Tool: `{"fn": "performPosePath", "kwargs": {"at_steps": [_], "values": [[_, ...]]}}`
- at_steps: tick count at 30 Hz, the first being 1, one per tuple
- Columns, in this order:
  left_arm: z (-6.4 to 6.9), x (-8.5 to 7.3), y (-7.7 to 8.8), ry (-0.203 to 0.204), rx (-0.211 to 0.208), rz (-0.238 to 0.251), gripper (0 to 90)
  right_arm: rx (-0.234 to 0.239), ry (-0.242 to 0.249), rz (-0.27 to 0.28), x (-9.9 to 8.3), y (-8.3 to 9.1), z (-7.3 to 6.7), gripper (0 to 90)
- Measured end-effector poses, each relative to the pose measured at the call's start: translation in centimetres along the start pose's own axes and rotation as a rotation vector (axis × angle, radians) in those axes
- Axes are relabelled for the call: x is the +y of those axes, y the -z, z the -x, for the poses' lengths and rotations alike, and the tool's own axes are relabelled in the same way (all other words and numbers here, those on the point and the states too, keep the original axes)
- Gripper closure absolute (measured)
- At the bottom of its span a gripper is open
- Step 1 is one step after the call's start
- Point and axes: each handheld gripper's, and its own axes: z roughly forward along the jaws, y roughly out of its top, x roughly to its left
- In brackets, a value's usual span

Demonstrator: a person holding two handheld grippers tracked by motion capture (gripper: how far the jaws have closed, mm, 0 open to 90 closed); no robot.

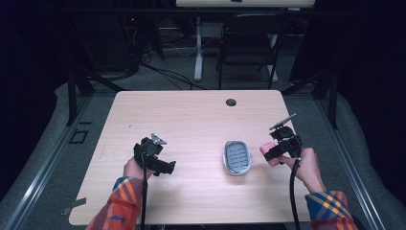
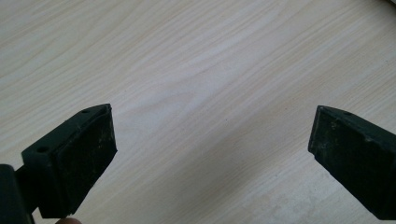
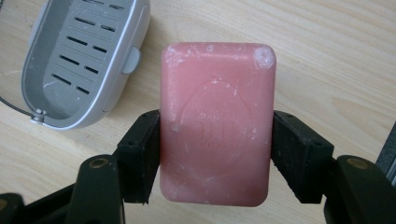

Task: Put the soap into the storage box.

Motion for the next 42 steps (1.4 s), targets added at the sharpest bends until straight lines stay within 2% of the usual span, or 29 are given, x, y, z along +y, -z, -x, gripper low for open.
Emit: {"fn": "performPosePath", "kwargs": {"at_steps": [15, 23, 26, 27, 42], "values": [[0.0, 0.0, 0.0, -0.004, -0.004, -0.003, 0.8, -0.002, 0.015, 0.014, 0.9, 0.5, -0.8, 36.6], [0.0, 0.0, -0.1, -0.006, -0.005, -0.007, 0.8, 0.004, 0.042, 0.002, 1.4, 0.6, -1.3, 36.6], [0.0, 0.0, -0.1, -0.006, -0.004, -0.006, 0.8, 0.006, 0.033, 0.022, 1.6, 0.5, -1.7, 36.6], [0.0, 0.0, -0.1, -0.006, -0.004, -0.007, 0.8, 0.010, 0.057, 0.004, 1.9, 0.7, -1.8, 36.6], [0.1, 0.0, -0.1, -0.009, -0.002, -0.008, 0.9, 0.019, 0.085, 0.007, 3.1, 0.6, -3.2, 36.6]]}}
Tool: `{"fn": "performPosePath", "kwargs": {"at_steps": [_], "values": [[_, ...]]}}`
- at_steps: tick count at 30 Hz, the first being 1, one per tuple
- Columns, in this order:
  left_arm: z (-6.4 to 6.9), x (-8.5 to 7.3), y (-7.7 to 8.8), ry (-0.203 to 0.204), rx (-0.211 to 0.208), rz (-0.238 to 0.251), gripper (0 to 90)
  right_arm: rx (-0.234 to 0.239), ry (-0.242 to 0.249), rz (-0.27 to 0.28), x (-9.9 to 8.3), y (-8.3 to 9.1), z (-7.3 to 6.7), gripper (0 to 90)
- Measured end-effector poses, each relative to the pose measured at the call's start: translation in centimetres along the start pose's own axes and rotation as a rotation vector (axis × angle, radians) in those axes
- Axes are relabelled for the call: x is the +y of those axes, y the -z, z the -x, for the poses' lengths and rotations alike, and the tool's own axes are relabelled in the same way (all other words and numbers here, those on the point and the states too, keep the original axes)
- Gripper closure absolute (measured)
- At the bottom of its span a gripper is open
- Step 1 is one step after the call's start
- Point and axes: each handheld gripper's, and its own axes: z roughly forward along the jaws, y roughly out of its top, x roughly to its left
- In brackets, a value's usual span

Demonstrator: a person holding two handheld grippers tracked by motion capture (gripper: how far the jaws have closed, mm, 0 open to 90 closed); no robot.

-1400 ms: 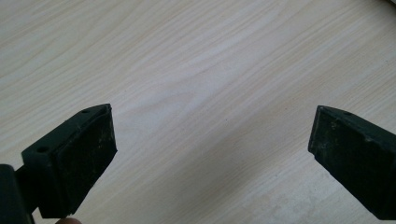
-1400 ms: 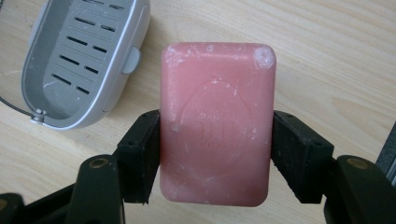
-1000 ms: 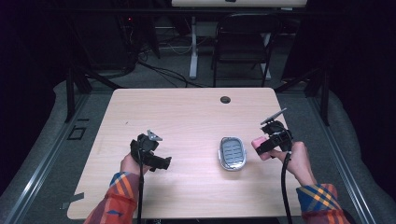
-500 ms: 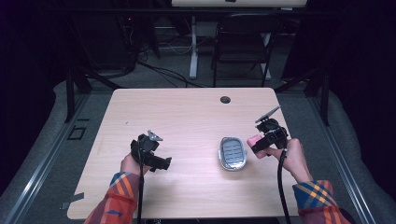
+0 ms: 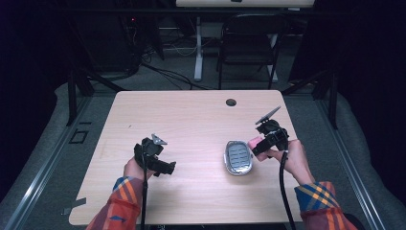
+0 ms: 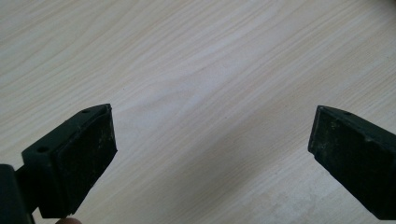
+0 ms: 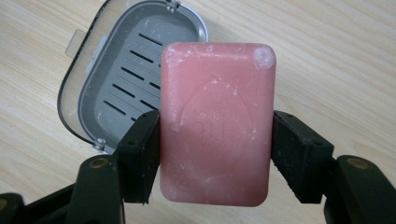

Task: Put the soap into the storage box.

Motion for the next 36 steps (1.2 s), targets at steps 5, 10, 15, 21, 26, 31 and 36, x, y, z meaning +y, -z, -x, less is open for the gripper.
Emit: {"fn": "performPosePath", "kwargs": {"at_steps": [5, 10, 15, 21, 26, 31, 36], "values": [[0.0, 0.0, 0.0, -0.009, 0.002, -0.010, 1.2, 0.004, 0.014, -0.011, 0.4, -0.4, -0.4, 36.6], [0.0, 0.0, 0.0, -0.004, -0.004, 0.004, 0.6, 0.013, 0.020, -0.008, 0.9, -0.8, -0.9, 36.6], [0.0, 0.0, 0.0, -0.003, -0.004, 0.004, 0.6, 0.025, 0.026, -0.009, 1.3, -1.2, -1.5, 36.6], [0.0, 0.0, 0.0, -0.002, -0.007, 0.008, 0.5, 0.026, 0.034, -0.030, 1.9, -1.7, -2.1, 36.6], [0.0, 0.0, 0.0, -0.006, -0.009, 0.007, 0.4, 0.024, 0.038, -0.034, 2.2, -2.2, -2.5, 36.6], [0.0, 0.0, 0.0, -0.011, -0.011, 0.003, 0.4, 0.029, 0.015, -0.016, 2.5, -2.9, -3.2, 36.5], [0.0, 0.0, 0.0, -0.010, -0.012, 0.002, 0.4, 0.020, 0.016, -0.055, 2.8, -3.3, -3.7, 36.5]]}}
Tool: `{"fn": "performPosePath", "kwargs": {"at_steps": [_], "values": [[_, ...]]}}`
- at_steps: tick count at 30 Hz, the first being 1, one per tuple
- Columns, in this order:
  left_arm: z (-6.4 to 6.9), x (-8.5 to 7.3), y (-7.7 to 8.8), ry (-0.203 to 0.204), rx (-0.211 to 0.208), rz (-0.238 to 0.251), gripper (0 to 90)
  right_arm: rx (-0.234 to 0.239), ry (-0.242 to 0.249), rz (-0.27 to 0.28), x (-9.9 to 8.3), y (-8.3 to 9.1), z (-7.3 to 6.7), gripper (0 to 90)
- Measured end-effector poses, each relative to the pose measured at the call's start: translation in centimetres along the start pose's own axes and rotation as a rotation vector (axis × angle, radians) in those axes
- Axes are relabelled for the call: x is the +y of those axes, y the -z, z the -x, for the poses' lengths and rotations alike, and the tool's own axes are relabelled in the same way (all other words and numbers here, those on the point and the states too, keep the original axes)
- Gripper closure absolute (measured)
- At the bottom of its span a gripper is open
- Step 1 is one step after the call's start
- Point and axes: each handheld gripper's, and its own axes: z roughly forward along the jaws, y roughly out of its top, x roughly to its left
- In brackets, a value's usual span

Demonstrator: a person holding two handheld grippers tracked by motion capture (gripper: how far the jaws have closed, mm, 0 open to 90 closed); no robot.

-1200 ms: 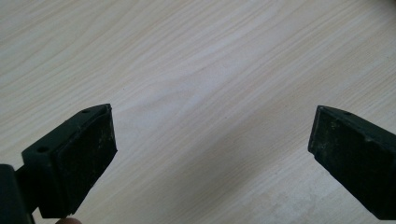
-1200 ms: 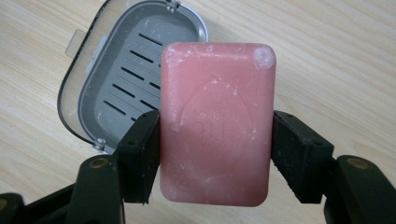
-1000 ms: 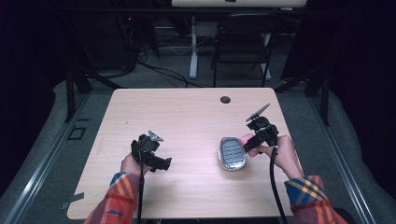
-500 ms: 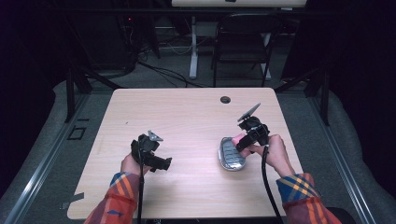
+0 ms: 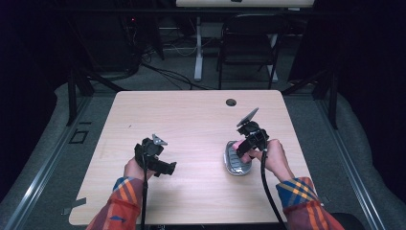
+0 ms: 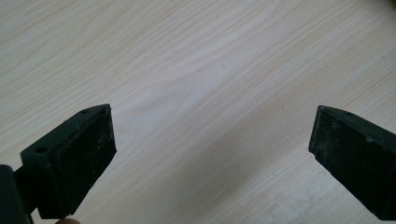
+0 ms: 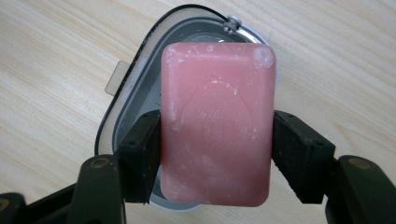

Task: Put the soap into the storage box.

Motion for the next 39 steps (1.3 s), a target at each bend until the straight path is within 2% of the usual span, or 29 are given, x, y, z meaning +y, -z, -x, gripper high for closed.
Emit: {"fn": "performPosePath", "kwargs": {"at_steps": [3, 5, 9, 11, 18, 21, 22, 24, 28, 30, 31, 34, 37, 38, 39], "values": [[0.0, 0.0, 0.0, -0.003, -0.003, -0.001, 0.4, -0.015, -0.002, -0.021, 0.2, -0.4, -0.2, 36.5], [0.0, 0.0, 0.0, -0.003, -0.002, -0.001, 0.4, -0.020, -0.021, -0.011, 0.2, -0.6, -0.4, 36.5], [0.1, 0.0, 0.0, -0.004, 0.001, 0.000, 0.4, -0.031, -0.010, -0.030, 0.4, -0.9, -0.6, 36.5], [0.1, 0.0, 0.0, -0.005, 0.000, 0.000, 0.4, -0.038, -0.020, -0.029, 0.5, -1.0, -0.7, 36.4], [0.1, 0.0, 0.0, -0.006, -0.002, 0.001, 0.4, -0.029, -0.024, -0.035, 0.5, -1.1, -0.7, 36.4], [0.1, 0.0, 0.0, -0.007, 0.004, 0.008, 0.4, -0.021, -0.007, -0.061, 0.6, -1.0, -0.7, 36.3], [0.1, 0.0, 0.0, -0.007, 0.003, 0.010, 0.5, -0.010, -0.028, -0.035, 0.5, -1.3, -0.9, 36.2], [0.1, 0.0, 0.0, -0.008, 0.002, 0.007, 0.4, -0.007, -0.007, -0.060, 0.5, -1.0, -0.7, 36.2], [0.1, 0.0, 0.0, -0.010, -0.001, 0.005, 0.4, 0.013, -0.032, -0.026, 0.3, -0.8, -0.7, 37.3], [0.1, 0.0, 0.0, -0.010, -0.001, 0.005, 0.4, 0.014, -0.021, -0.036, 0.2, -0.5, -0.6, 37.3], [0.1, 0.0, 0.0, -0.011, -0.002, 0.004, 0.5, 0.020, -0.027, -0.021, 0.1, -0.4, -0.5, 37.0], [0.1, 0.0, 0.0, -0.011, -0.002, 0.003, 0.5, 0.021, -0.018, -0.021, 0.0, 0.0, -0.3, 36.7], [0.1, 0.0, 0.0, -0.011, -0.001, 0.004, 0.4, 0.027, -0.026, 0.015, -0.3, 0.5, -0.2, 34.3], [0.1, 0.0, 0.0, -0.012, 0.001, 0.005, 0.5, 0.028, -0.008, 0.002, -0.3, 0.8, 0.1, 33.4], [0.1, 0.0, 0.1, -0.011, 0.002, 0.006, 0.5, 0.035, -0.024, 0.028, -0.5, 0.8, 0.3, 32.7]]}}
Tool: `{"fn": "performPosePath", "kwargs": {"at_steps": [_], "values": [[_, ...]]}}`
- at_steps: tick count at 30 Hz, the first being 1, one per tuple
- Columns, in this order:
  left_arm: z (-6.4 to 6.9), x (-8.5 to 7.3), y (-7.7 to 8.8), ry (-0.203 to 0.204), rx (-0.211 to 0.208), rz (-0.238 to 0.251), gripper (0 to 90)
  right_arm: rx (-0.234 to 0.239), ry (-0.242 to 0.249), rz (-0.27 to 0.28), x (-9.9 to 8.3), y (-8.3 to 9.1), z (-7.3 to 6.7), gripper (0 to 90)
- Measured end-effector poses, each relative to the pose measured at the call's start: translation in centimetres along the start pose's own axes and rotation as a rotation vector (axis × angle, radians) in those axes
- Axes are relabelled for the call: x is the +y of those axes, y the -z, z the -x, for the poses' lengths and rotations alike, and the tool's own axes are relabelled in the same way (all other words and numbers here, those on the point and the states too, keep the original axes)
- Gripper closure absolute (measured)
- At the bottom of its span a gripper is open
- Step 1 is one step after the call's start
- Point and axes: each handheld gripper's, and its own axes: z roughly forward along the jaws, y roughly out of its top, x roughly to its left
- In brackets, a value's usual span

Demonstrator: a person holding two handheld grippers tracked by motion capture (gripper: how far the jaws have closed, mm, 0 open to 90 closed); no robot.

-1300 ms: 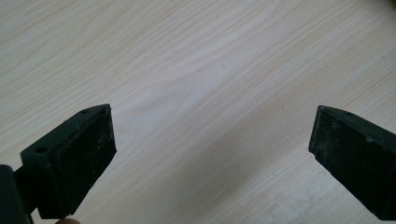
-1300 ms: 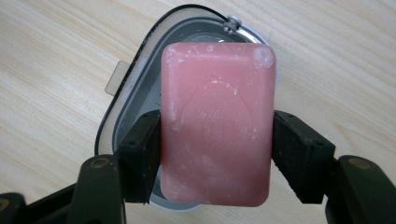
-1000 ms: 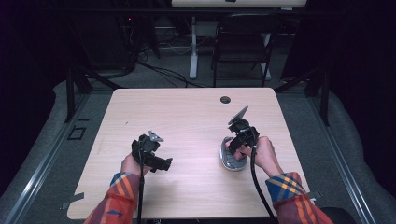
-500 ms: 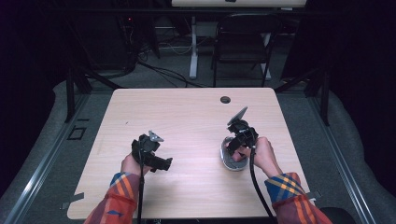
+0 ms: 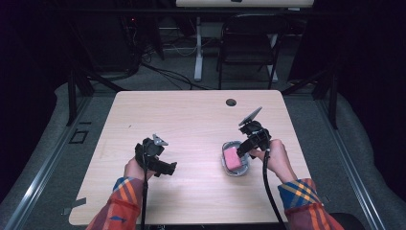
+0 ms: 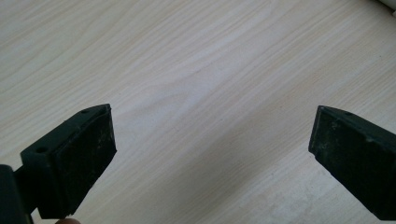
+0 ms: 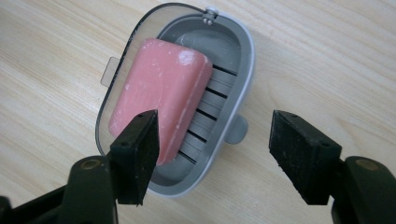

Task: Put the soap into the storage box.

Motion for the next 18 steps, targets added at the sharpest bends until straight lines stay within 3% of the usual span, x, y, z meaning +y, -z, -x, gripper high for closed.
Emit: {"fn": "performPosePath", "kwargs": {"at_steps": [3, 7, 8, 9, 10, 12, 18], "values": [[0.0, 0.0, 0.0, 0.000, 0.000, -0.001, 0.5, 0.002, 0.016, -0.004, -0.2, 0.7, 0.7, 30.1], [0.0, 0.0, 0.0, 0.000, 0.000, 0.001, 0.4, 0.007, 0.021, 0.034, -0.7, 1.3, 1.2, 24.8], [0.0, 0.0, 0.0, 0.001, 0.005, 0.003, 0.5, 0.006, 0.044, 0.015, -0.8, 1.6, 1.3, 23.4], [0.0, 0.0, 0.0, 0.001, 0.003, 0.004, 0.5, 0.008, 0.039, 0.037, -1.0, 1.7, 1.4, 22.5], [0.0, 0.0, 0.0, 0.001, 0.004, 0.005, 0.5, 0.020, 0.084, 0.033, -1.3, 2.2, 1.6, 16.0], [0.0, 0.0, 0.0, 0.002, 0.003, 0.004, 0.5, 0.017, 0.084, 0.060, -1.7, 2.6, 1.8, 14.4], [0.0, 0.0, 0.0, 0.000, 0.003, 0.003, 0.5, 0.009, 0.110, 0.061, -2.5, 3.2, 2.6, 10.3]]}}
